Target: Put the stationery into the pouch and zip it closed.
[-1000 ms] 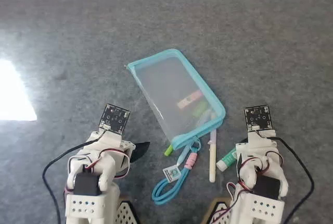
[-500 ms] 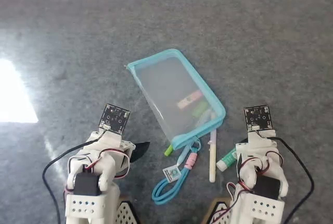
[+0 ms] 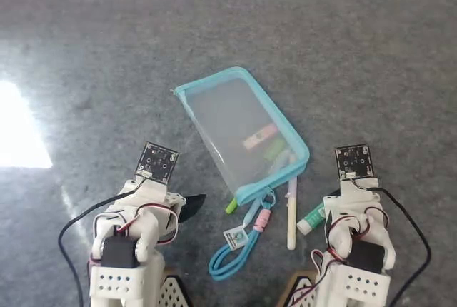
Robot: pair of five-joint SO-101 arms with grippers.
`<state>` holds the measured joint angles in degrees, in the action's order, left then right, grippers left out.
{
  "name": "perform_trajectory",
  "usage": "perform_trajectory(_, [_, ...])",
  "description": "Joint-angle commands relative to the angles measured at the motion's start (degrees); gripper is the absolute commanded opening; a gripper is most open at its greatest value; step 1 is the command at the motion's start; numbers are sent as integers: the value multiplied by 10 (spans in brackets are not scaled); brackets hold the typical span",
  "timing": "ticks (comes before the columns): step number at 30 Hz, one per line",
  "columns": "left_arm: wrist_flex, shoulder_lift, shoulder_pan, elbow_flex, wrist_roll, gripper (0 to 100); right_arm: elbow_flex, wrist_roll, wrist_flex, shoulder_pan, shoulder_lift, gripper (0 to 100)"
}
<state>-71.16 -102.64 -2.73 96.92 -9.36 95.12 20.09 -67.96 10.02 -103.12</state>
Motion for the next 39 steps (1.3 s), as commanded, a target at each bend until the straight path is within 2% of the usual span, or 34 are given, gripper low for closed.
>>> perform_trajectory(1, [-3, 3, 3, -4, 4, 372, 12, -5, -6, 2, -7, 9])
perform_trajectory(11, [0, 3, 4, -4, 5, 372, 4, -1, 0, -27, -9, 9])
perform_trajectory(13, [1, 3, 4, -4, 4, 372, -11, 25, 15, -40, -9, 9])
perform_trajectory(16, [2, 3, 3, -4, 4, 372, -62, 112, 22, -46, -9, 9])
perform_trajectory(23, [21, 3, -1, -4, 4, 372, -222, 129, -54, -102, 33, 10])
perform_trajectory(26, [21, 3, -18, -4, 2, 372, -268, 131, -52, -145, 144, 10])
perform_trajectory(29, [43, 3, -88, -4, 10, 372, -327, 118, -60, -221, 303, 10])
perform_trajectory(35, [66, 3, -186, -4, 127, 372, -437, -4, -90, -426, 621, 10])
perform_trajectory(39, [64, 3, -207, -4, 171, 372, -513, -43, -124, -506, 771, 17])
